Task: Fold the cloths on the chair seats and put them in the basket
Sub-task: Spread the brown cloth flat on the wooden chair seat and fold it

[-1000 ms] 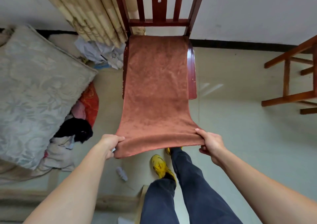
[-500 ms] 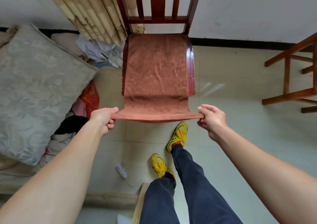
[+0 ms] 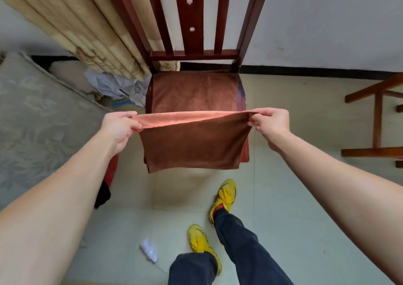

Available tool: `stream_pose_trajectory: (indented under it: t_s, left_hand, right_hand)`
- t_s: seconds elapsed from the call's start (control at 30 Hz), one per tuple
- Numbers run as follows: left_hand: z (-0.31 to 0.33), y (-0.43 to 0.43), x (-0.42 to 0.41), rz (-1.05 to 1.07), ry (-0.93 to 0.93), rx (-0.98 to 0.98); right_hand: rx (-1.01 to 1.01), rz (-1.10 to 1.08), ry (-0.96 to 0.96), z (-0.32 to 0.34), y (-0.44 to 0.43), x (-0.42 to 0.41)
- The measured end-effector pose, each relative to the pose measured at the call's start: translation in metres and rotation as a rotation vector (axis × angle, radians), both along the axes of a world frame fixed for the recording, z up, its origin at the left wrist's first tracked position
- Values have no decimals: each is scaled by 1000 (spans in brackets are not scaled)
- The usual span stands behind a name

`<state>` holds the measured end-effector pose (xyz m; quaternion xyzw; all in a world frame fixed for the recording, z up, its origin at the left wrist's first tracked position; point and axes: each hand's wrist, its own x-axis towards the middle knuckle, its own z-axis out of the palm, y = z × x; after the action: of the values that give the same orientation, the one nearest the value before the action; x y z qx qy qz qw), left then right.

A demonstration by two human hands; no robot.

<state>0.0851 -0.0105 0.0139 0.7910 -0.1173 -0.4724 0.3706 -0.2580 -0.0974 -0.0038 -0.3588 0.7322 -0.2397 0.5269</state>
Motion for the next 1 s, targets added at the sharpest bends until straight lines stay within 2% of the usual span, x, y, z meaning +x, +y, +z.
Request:
stream_pose_trajectory:
  t_s: [0.17,0.27,0.33,0.5,0.73,0.87,1.0]
  left_hand:
    - [-32,-45,11,-369,-540,212]
    - [-51,-68,22,-544,-697,189]
    - [-59,-77,25,-511,-655,116]
    - [-102,-130,42,-253,-367,60]
    - [-145,-179,54,-100,-117,8]
    - [-168,-191,59,-82,-39,77]
    - [-187,-199,67,-65,-80,80]
  right_hand:
    - [-46,78,179,-34,-57,20]
    - [-33,71,243,-54,-82,33]
    - [-26,42,263,-59,-89,36]
    - [-21,-4,270,-93,-120,52]
    - [-15,-41,326,-128,-150,68]
    - [2,-41,351,-142,-161,76]
    - [-13,-26,394,-155,-175,80]
